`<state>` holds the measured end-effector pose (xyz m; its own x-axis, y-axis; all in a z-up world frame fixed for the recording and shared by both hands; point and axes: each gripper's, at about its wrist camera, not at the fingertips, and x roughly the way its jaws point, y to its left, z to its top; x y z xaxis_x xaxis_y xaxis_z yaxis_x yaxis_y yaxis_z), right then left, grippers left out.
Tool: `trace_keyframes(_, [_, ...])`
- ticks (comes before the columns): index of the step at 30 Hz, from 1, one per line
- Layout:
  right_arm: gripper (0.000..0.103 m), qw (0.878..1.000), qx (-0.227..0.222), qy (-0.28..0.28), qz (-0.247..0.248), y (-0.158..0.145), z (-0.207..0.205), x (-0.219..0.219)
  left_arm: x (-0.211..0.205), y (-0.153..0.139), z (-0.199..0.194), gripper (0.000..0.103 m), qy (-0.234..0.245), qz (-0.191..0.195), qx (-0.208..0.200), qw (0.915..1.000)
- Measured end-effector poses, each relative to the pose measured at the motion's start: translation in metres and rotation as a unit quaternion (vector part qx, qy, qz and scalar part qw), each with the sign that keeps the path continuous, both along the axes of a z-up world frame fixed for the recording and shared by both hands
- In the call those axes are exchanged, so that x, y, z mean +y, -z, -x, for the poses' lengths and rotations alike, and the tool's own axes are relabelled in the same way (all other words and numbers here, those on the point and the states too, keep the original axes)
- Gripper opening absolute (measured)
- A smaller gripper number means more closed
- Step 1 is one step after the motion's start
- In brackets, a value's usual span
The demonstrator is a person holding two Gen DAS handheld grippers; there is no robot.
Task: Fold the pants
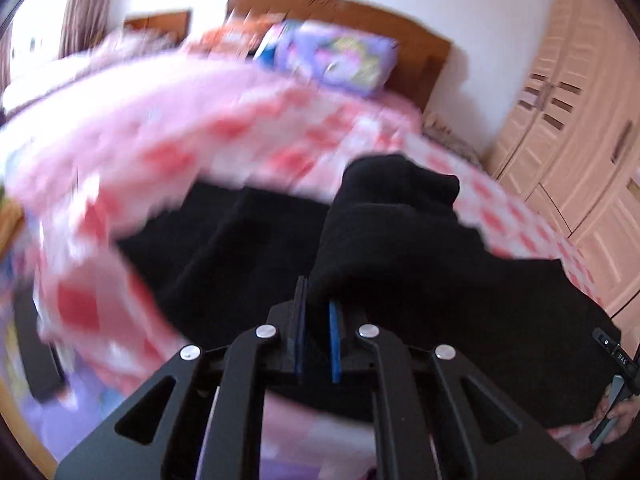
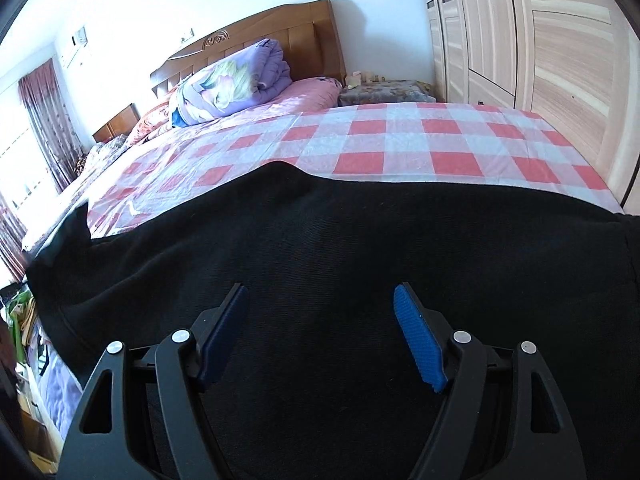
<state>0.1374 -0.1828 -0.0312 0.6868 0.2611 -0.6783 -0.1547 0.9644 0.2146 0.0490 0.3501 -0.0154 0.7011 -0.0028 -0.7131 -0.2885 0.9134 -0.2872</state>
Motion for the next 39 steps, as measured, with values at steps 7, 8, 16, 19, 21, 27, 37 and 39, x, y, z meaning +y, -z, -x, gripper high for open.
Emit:
trace_keyframes(7, [0.074,0.999,-0.003,-0.031,0.024,-0.015,0.010,0.021,0.010,0.019,0.032,0.088,-0.022,0.012,-0.024,0.9994])
trace_keyframes(8, [0.074,0.999,-0.001,-0.037,0.020,-0.016,0.009,0.024,0.003,0.013,0.034,0.088,-0.016,-0.009,-0.026,0.9995])
trace_keyframes(16, [0.074,0.992,0.001,-0.126,-0.012,-0.029,-0.012,0.102,-0.099,-0.006,-0.006,0.088,0.145,-0.306,0.019,0.9408])
trace_keyframes(19, [0.074,0.987,-0.008,-0.162,0.001,-0.035,-0.011,0.133,-0.107,0.014,-0.036,0.087,0.215,-0.335,0.057,0.9158])
trace_keyframes(21, [0.074,0.983,-0.014,-0.180,0.011,-0.038,-0.008,0.147,-0.101,0.015,-0.052,0.087,0.243,-0.325,0.067,0.9117])
trace_keyframes(27, [0.074,0.978,-0.011,-0.205,0.029,-0.039,-0.013,0.171,-0.043,-0.003,-0.053,0.021,0.214,-0.181,0.020,0.9597])
trace_keyframes(37, [0.072,0.893,-0.015,-0.433,0.124,-0.023,-0.064,0.297,0.108,0.037,0.016,0.021,-0.028,0.224,-0.120,0.9668])
trace_keyframes(39, [0.058,0.883,-0.010,-0.451,0.133,-0.017,-0.075,0.314,0.113,0.043,0.014,0.022,-0.038,0.228,-0.110,0.9667])
